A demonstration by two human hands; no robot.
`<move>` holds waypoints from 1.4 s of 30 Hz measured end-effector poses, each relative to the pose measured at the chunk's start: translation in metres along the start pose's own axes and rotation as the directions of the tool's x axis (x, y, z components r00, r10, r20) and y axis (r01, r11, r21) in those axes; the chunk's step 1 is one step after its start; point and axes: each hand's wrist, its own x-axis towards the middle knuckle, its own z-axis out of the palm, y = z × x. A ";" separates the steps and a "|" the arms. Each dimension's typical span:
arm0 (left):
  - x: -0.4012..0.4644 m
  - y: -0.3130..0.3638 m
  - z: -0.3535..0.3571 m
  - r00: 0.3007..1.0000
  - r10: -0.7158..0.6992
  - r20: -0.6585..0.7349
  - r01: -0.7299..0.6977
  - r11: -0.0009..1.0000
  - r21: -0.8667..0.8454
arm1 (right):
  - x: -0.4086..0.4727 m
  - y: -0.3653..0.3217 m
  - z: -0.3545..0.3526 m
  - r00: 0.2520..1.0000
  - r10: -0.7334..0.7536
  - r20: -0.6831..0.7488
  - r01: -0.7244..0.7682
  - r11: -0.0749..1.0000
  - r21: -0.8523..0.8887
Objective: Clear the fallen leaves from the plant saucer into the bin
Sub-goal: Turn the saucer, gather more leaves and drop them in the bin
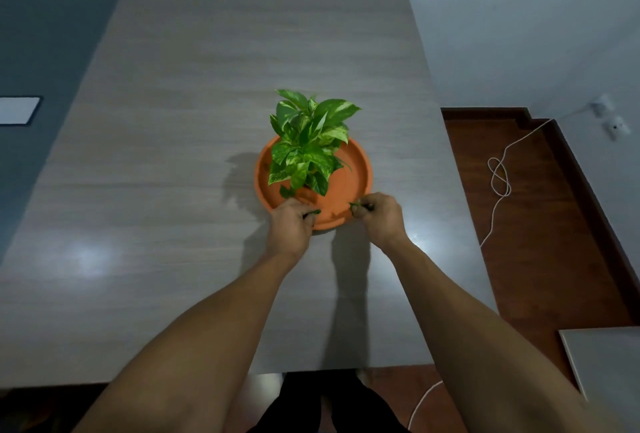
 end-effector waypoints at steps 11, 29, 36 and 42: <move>-0.042 0.099 0.083 0.990 0.115 0.082 -0.118 0.993 0.029 | -0.053 0.092 -0.105 0.981 0.164 -0.103 -0.140 0.968 0.208; -0.171 0.303 0.333 0.993 -0.115 -0.008 0.113 0.984 -0.135 | -0.117 0.336 -0.308 0.968 0.230 -0.102 -0.210 0.963 0.171; -0.192 0.284 0.408 0.942 -0.335 0.032 0.334 0.919 -0.208 | -0.110 0.392 -0.282 0.953 0.288 -0.092 -0.261 0.938 0.226; -0.183 0.194 0.493 0.907 -0.418 0.055 0.418 0.872 -0.254 | -0.065 0.475 -0.195 0.948 0.319 -0.015 -0.305 0.920 0.248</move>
